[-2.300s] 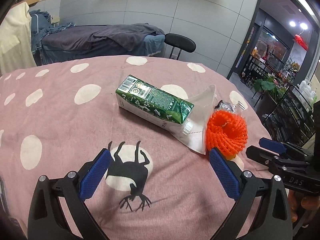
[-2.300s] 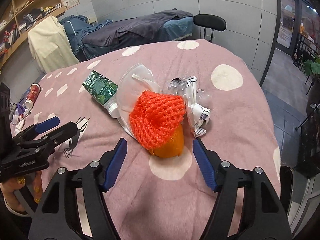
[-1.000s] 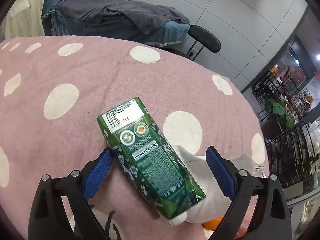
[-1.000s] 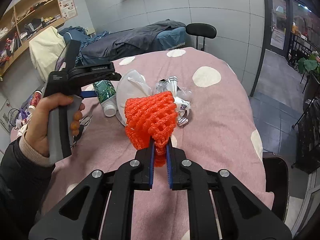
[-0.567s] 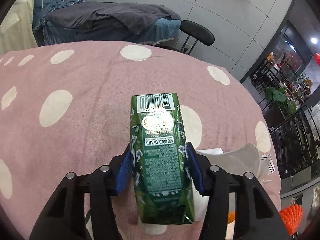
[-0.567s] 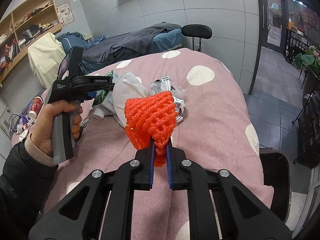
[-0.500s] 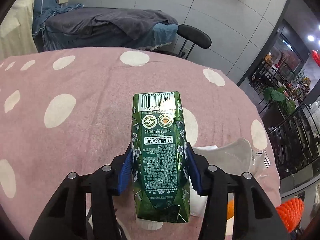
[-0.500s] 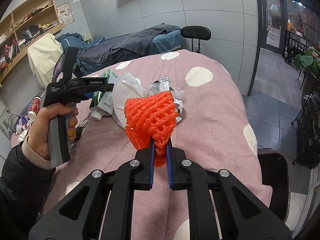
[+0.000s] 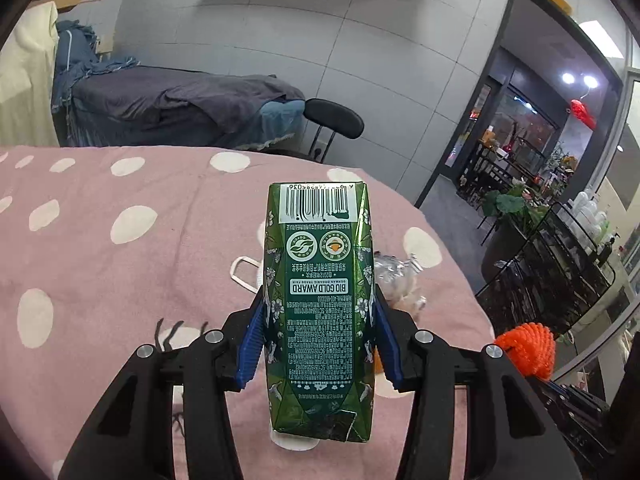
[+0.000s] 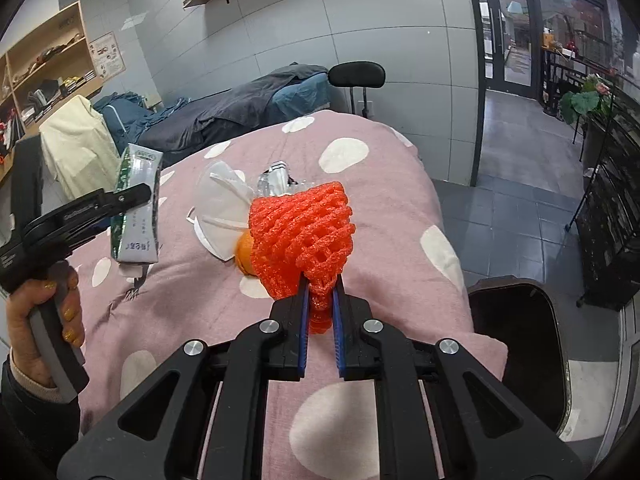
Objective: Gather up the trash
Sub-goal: 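Carry the orange foam net to the bin and open the right tool, then lower the green juice carton into the bin and open the left tool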
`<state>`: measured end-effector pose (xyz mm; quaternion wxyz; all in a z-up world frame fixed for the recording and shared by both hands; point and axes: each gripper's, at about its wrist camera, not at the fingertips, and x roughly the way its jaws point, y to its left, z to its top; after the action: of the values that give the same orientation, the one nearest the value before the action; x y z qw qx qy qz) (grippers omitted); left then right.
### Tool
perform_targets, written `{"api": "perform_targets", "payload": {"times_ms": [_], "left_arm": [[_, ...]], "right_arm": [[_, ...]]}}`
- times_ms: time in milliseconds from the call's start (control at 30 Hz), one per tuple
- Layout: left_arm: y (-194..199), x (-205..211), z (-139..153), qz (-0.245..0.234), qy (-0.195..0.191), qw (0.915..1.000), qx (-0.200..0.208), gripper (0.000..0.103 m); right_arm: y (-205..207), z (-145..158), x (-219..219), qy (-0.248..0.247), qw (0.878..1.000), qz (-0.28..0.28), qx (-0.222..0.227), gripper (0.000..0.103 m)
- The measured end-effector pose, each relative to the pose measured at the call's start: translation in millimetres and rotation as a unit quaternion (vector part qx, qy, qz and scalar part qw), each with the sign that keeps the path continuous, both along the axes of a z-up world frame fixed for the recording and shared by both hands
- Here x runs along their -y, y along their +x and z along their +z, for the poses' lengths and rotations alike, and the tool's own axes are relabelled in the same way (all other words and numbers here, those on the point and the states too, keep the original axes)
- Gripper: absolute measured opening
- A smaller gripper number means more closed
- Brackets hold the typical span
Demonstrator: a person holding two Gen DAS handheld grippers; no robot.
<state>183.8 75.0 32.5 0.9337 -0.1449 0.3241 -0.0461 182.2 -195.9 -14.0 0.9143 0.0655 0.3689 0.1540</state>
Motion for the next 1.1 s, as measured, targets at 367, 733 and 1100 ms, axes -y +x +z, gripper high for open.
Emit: {"api": "perform_targets", "payload": {"times_ms": [367, 733, 1100], "left_arm": [[-20, 87, 0, -0.11, -0.002, 0.9938, 0.015, 0.048], [-28, 154, -8, -0.187, -0.016, 0.9822, 0.012, 0.048], [-33, 192, -17, -0.232, -0.006, 0.9727, -0.005, 0.048]], "right_arm": [[-23, -13, 89, 0.002, 0.994, -0.11, -0.008, 0.011], [-18, -103, 180, -0.048, 0.964, -0.234, -0.116, 0.011], [2, -194, 207, -0.019, 0.936, -0.268, -0.226, 0.054]]}}
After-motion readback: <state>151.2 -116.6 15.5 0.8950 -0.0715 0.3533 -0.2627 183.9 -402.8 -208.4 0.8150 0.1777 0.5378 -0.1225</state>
